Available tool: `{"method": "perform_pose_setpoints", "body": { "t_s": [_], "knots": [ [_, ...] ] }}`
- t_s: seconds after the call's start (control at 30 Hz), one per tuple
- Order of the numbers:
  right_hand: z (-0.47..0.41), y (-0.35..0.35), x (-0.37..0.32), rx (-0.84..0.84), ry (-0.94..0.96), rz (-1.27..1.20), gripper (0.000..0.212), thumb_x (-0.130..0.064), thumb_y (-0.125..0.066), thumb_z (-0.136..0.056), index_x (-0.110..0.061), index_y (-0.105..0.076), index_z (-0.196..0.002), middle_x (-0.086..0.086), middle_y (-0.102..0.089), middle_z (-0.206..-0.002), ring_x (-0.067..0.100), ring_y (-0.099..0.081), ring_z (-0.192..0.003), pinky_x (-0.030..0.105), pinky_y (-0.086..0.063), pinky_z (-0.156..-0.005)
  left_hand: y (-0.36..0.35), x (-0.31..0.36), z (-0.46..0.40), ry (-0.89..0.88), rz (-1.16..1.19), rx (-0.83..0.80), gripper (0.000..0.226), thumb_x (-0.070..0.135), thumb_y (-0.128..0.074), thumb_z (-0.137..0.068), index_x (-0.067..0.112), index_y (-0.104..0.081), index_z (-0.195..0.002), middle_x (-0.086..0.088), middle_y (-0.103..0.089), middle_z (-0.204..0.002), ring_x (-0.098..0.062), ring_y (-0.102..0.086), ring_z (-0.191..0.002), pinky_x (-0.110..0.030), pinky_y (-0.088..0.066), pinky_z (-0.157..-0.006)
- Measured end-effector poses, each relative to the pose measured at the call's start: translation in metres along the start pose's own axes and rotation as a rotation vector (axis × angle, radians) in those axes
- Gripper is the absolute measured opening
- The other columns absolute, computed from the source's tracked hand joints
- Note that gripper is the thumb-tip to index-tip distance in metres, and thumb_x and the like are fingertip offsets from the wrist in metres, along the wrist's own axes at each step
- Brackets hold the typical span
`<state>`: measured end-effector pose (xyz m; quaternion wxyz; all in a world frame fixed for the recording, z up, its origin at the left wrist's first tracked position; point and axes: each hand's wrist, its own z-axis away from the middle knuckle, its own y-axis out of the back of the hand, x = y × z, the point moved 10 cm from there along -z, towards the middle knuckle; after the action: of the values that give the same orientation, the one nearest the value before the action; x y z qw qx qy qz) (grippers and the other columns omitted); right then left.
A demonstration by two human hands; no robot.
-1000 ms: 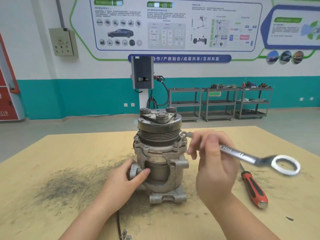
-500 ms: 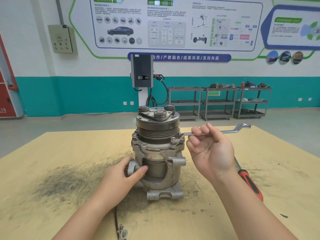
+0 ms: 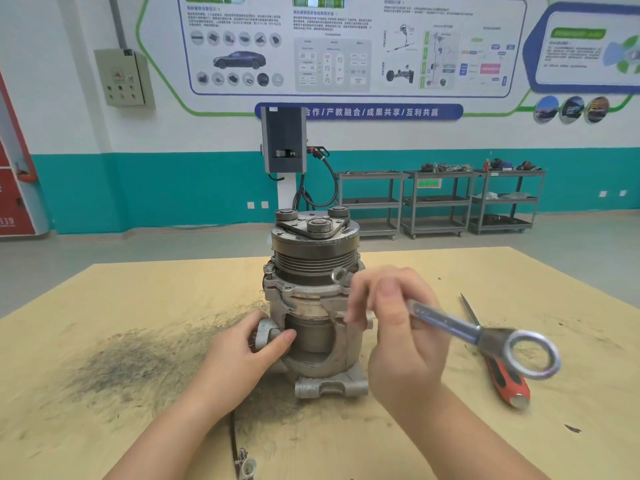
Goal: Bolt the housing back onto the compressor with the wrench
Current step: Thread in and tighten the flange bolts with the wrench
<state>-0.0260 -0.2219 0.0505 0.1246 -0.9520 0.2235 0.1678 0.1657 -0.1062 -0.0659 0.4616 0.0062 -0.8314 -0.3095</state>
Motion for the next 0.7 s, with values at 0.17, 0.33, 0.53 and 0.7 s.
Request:
{"method": "perform_pose_setpoints", "body": {
  "t_s": [0.17,0.33,0.53,0.7],
  "knots": [
    [-0.014,0.039,0.054,0.258,-0.516,-0.386,0.044,-0.016,-0.039,-0.1,-0.019,-0.053,-0.059,0.003,-0.057,-0.061,0.017,-0.049,-0.044,0.021,-0.036,-0.042,-0.001,-0.005,0.0,0.026,-0.015,-0.009,0.029,0.064,-0.063,-0.08,0.036,-0.057,-0.086,0.014,-0.069,-0.082,-0.002,-0.06,-0.068,-0.009,-0.041,-0.055],
    [-0.009,0.048,0.089,0.37,-0.838,-0.54,0.016,-0.008,-0.036,-0.102,-0.011,-0.042,-0.088,0.009,-0.057,-0.062,0.015,-0.047,-0.044,0.021,-0.036,-0.038,-0.001,-0.001,0.001,0.029,-0.027,-0.011,0.039,0.075,-0.056,-0.072,0.039,-0.056,-0.087,0.017,-0.069,-0.081,0.002,-0.06,-0.069,-0.013,-0.04,-0.055],
    [-0.003,0.069,0.1,0.445,-0.907,-0.384,0.02,0.004,-0.035,-0.1,-0.016,-0.038,-0.1,0.008,-0.054,-0.058,0.012,-0.041,-0.04,0.018,-0.029,-0.035,-0.001,-0.005,0.0,0.038,-0.036,-0.004,0.023,0.062,-0.064,-0.082,0.04,-0.057,-0.087,0.018,-0.069,-0.081,0.001,-0.061,-0.07,-0.018,-0.041,-0.056],
    [-0.017,0.075,0.087,0.352,-0.792,-0.242,0.017,-0.002,-0.039,-0.101,-0.019,-0.04,-0.103,0.004,-0.06,-0.058,0.016,-0.047,-0.039,0.022,-0.033,-0.034,-0.001,-0.003,0.0,0.016,-0.031,-0.008,0.033,0.068,-0.061,-0.079,0.036,-0.056,-0.087,0.015,-0.068,-0.082,0.0,-0.06,-0.068,-0.013,-0.041,-0.054]
  ]
}}
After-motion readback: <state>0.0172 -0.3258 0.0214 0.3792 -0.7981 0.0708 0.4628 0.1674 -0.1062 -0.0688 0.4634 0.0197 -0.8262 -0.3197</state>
